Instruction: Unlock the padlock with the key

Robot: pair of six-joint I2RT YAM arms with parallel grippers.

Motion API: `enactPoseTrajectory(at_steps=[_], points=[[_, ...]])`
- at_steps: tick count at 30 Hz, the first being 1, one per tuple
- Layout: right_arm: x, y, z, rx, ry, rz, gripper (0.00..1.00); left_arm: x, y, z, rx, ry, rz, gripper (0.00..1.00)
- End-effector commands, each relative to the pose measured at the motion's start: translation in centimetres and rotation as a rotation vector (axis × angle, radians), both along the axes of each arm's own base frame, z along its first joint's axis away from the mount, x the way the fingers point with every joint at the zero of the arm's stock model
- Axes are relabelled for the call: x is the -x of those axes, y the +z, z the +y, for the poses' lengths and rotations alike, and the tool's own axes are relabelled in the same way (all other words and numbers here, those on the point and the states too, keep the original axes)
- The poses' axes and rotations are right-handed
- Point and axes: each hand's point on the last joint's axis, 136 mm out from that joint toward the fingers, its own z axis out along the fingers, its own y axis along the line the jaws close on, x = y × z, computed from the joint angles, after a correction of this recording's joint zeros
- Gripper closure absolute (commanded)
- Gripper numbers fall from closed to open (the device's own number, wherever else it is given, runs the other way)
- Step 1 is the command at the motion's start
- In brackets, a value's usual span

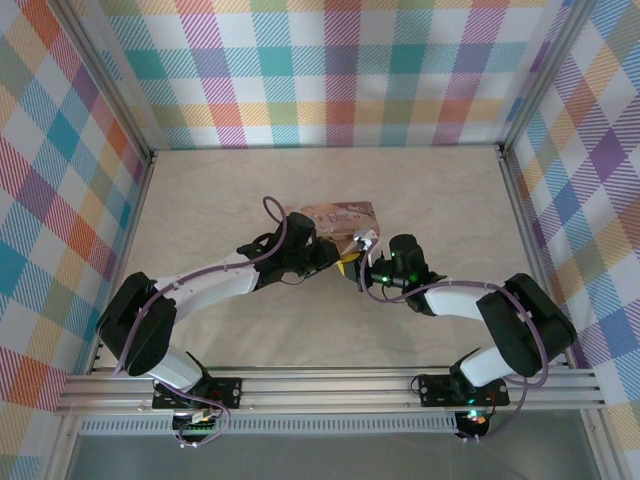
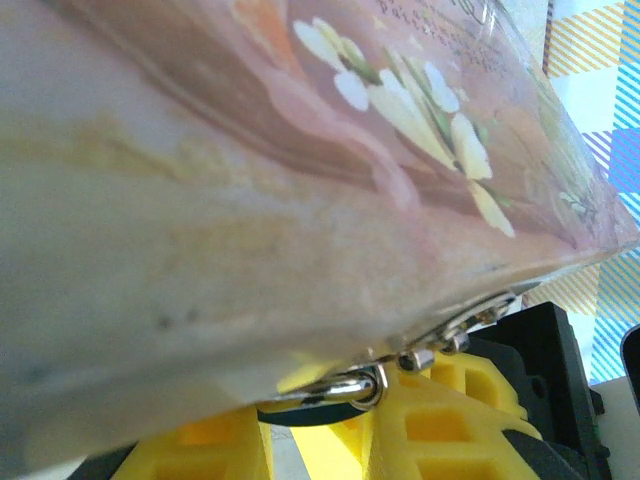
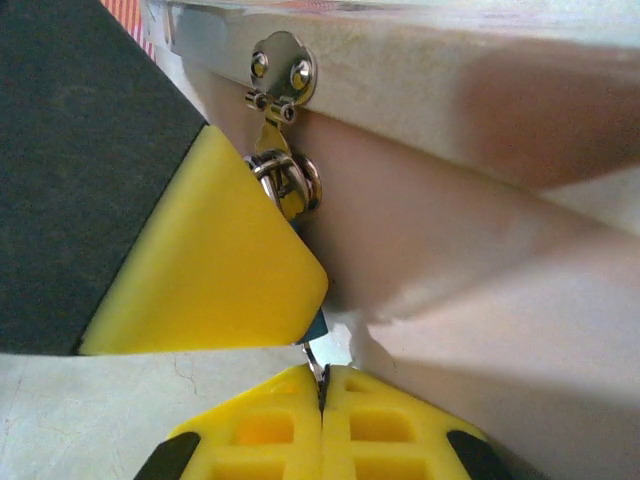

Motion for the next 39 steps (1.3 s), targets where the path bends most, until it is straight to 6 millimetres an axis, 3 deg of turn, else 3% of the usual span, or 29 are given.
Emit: enactPoseTrajectory(at_steps=[1, 11, 17, 28, 39], points=[[-1.3, 5.2, 1.7, -0.108, 0.034, -0.142, 0.99, 0.4, 3.0, -2.5, 0.09, -0.087, -0.052, 0.79], [-1.5, 7.7, 2.2, -0.154, 0.046, -0.166, 0.99, 0.4, 2.6, -2.6, 0.088, -0.088, -0.044, 0.79], [-1.5, 7.8, 2.2, -0.16, 0.048, -0.16, 0.99, 0.4, 2.5, -2.7, 0.09, -0.089, -0.041, 0.79], [-0.6, 2.9, 1.0, -0.105, 0.002, -0.055, 1.0, 0.0, 0.8, -3.0, 0.079, -0.082, -0.025, 0.79], [0.2, -1.2, -0.1, -0.083, -0.047, 0.05, 1.0, -0.2, -2.3, -2.8, 0.052, -0.068, -0.002, 0.78]])
